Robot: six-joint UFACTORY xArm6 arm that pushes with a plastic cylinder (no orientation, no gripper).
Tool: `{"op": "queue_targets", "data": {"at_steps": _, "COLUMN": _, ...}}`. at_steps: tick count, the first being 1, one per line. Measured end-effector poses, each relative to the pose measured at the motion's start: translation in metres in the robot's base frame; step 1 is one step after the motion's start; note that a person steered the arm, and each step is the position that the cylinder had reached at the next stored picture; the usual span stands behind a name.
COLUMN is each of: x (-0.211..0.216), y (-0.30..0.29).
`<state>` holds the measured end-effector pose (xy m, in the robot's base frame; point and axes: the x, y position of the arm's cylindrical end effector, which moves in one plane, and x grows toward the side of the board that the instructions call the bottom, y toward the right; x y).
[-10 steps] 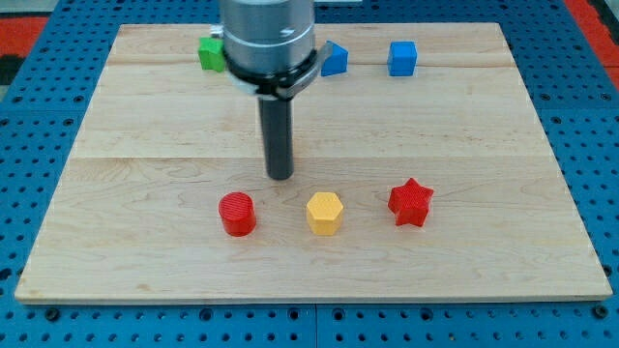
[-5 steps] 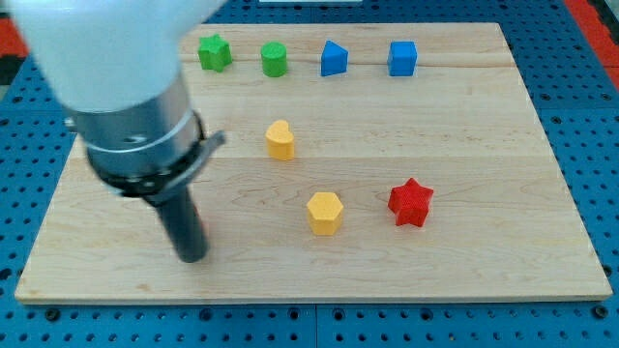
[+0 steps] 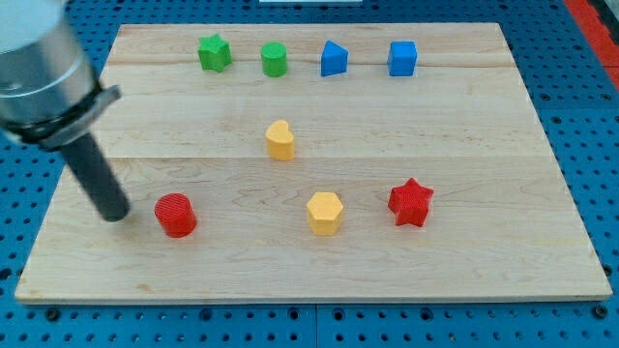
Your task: Move the red circle closer to the yellow heart
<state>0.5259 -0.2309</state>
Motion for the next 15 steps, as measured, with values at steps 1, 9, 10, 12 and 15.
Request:
{"op": "queue_targets", "data": {"at_steps": 1, "x": 0.012, "y": 0.005}}
{"op": "queue_targets", "data": {"at_steps": 9, "x": 0.020, "y": 0.099}}
{"op": "queue_targets", "data": {"at_steps": 10, "x": 0.018, "y": 0.109}}
{"op": "queue_targets", "data": {"at_steps": 12, "x": -0.017, "y": 0.146}}
{"op": "queue_targets", "data": {"at_steps": 15, "x": -0.008, "y": 0.166}}
